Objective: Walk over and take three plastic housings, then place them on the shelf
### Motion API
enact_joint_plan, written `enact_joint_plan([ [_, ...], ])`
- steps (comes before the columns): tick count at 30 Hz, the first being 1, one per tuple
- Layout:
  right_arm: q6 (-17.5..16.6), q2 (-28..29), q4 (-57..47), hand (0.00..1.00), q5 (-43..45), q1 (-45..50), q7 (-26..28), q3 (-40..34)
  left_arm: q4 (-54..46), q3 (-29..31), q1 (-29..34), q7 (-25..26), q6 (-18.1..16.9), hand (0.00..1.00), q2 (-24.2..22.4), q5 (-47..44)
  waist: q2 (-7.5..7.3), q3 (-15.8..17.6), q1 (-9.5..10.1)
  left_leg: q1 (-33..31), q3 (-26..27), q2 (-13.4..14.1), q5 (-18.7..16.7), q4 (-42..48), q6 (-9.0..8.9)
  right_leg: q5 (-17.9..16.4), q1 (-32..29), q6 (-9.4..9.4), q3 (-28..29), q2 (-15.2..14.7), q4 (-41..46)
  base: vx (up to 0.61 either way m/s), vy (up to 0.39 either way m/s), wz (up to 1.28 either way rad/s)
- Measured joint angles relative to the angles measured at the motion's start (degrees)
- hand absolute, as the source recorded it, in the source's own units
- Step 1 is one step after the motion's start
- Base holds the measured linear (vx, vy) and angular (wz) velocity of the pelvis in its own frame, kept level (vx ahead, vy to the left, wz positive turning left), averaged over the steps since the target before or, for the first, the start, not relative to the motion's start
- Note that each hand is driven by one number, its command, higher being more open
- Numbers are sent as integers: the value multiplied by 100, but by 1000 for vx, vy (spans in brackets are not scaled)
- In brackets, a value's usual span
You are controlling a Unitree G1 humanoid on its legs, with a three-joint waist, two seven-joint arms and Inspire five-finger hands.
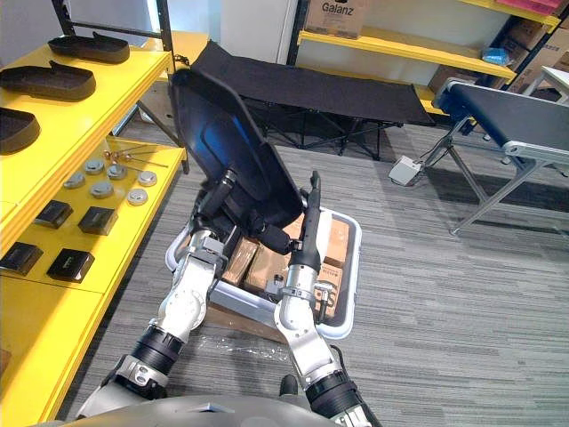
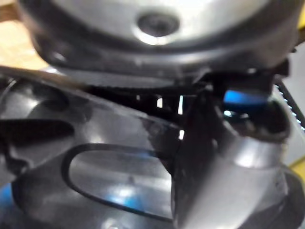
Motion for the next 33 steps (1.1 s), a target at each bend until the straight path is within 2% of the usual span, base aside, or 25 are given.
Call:
enact_joint_plan([
  [4,-33,13,-833,100,77,176,-1,-98,-148,234,308,582,-60,0,66,1449,56,-34,-42,51,53,7,-15,1,-2,-8,4,-13,11,0,26,-6,-6,-7],
  [6,-137,20,-1134,100,363,361,55,-231,-341,541,703,1102,-57,0,85,2482,94,-55,-85,107,85,7,-22,1,-8,-16,32,-22,34,0,25,5,-4,-7],
  [8,-224,21,-1307,100,718,595,207,-324,-532,816,1042,1472,-55,0,63,3125,136,-79,-119,153,100,10,-76,1,-14,-38,77,-36,36,2,22,3,0,-2],
  [10,-362,21,-1429,100,1256,828,547,-425,-791,1131,1293,1839,-53,0,87,3680,158,-83,-134,154,113,11,-110,1,-40,-44,71,-38,36,2,17,0,0,0],
  [12,-527,-4,-1438,100,2040,1012,1137,-459,-1004,1407,1462,2265,-55,0,103,4291,178,-91,-135,154,117,13,-132,2,-56,-50,70,-49,36,4,16,0,0,0],
  [15,-641,-73,-1511,100,3409,1312,2303,-469,-1270,1733,1650,2850,-63,0,150,5350,274,-141,-93,154,123,14,-145,4,-50,-59,68,-58,34,4,15,0,0,0],
  [17,-644,-70,-1510,100,3836,1472,2799,-487,-1425,1845,1732,2992,-83,0,168,5539,341,-179,-56,155,128,15,-146,5,-43,-68,68,-61,31,3,14,0,0,0],
  [20,-623,-76,-1509,100,3848,1813,3184,-678,-1723,1989,1979,2823,-296,0,170,5264,419,-227,-20,149,128,19,-153,4,-36,-91,71,-51,15,4,7,0,0,0],
  [24,-268,-77,-1471,100,3594,2124,3143,-1347,-2294,2021,2691,2131,-440,0,162,4276,446,-226,-4,118,107,21,-199,4,-53,-139,70,-9,-32,1,-2,0,0,2],
  [28,-175,-117,-1350,100,3353,2180,3063,-1637,-2387,2177,3009,1609,-441,0,157,3496,502,-201,-3,23,-16,26,-204,5,-20,-155,75,-28,-182,-4,-2,3,-2,14],
  [31,-80,-136,-1204,100,3344,2107,3059,-1635,-2696,2398,3232,1252,-399,0,151,3393,534,-186,66,-88,-205,28,-140,9,-27,-172,95,-43,-368,-5,-1,19,-7,28],
  [33,-10,-155,-909,100,3298,1782,3060,-1617,-3086,2672,3317,891,-307,0,152,3393,567,-163,240,-127,-445,22,-127,11,-17,-179,244,-4,-625,-11,-1,27,-7,41],
])
